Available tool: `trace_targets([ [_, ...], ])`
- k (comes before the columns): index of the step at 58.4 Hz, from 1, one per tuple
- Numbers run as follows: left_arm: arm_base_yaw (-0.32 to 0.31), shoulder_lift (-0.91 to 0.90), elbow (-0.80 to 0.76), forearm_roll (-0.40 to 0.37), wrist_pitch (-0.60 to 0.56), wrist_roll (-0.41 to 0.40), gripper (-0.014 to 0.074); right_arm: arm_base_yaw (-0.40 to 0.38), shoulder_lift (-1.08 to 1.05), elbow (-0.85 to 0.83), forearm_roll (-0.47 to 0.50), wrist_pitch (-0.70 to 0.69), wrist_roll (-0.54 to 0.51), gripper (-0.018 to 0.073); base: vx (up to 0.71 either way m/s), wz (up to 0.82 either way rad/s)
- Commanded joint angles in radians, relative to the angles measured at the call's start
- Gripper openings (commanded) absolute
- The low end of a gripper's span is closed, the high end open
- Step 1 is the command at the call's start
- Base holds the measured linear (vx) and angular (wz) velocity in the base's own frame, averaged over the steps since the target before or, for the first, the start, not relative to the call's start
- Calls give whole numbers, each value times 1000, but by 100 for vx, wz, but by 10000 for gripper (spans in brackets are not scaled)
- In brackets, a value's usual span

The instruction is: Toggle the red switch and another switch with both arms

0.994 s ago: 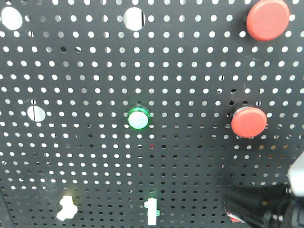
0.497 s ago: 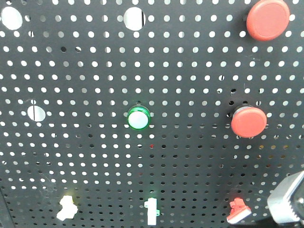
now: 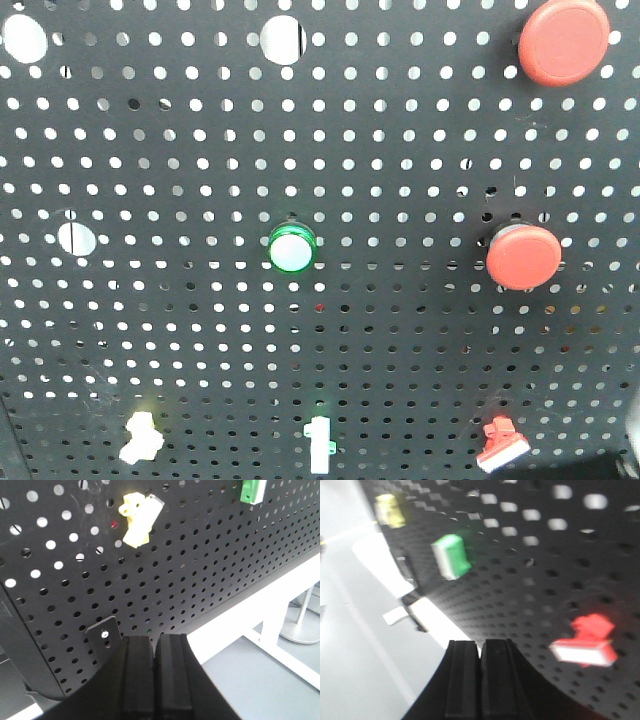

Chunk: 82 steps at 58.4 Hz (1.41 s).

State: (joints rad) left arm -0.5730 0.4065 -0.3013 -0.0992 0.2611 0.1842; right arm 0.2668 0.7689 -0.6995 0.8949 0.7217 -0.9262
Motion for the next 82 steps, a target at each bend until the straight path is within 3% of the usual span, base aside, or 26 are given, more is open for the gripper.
trace_targets([
  [1, 2, 3, -30, 0, -82, -1, 3, 0, -54, -32, 13, -40, 36, -6, 0, 0],
  [9, 2, 3, -30, 0, -82, -3, 3, 0, -170, -32, -189, -84, 178, -6, 0, 0],
  [25, 2, 3, -30, -1, -84, -12, 3, 0, -433, 8, -941, -145, 790, -6, 0, 0],
  [33, 2, 3, -30, -1, -94, -11, 3, 0, -531, 119, -1146, -221, 966, -6, 0, 0],
  [38, 2, 3, -30, -1, -73, -11, 3, 0, -561, 169, -1191, -267, 1033, -6, 0, 0],
  [44, 2, 3, -30, -1, -33, -11, 3, 0, -567, 208, -1169, -264, 1079, -6, 0, 0],
  [56, 2, 3, -30, -1, -13, -11, 3, 0, -566, 260, -1109, -249, 1076, -6, 0, 0],
  [82, 5, 1, -8, 0, -27, -9, 3, 0, -566, 260, -1113, -236, 1076, -6, 0, 0],
])
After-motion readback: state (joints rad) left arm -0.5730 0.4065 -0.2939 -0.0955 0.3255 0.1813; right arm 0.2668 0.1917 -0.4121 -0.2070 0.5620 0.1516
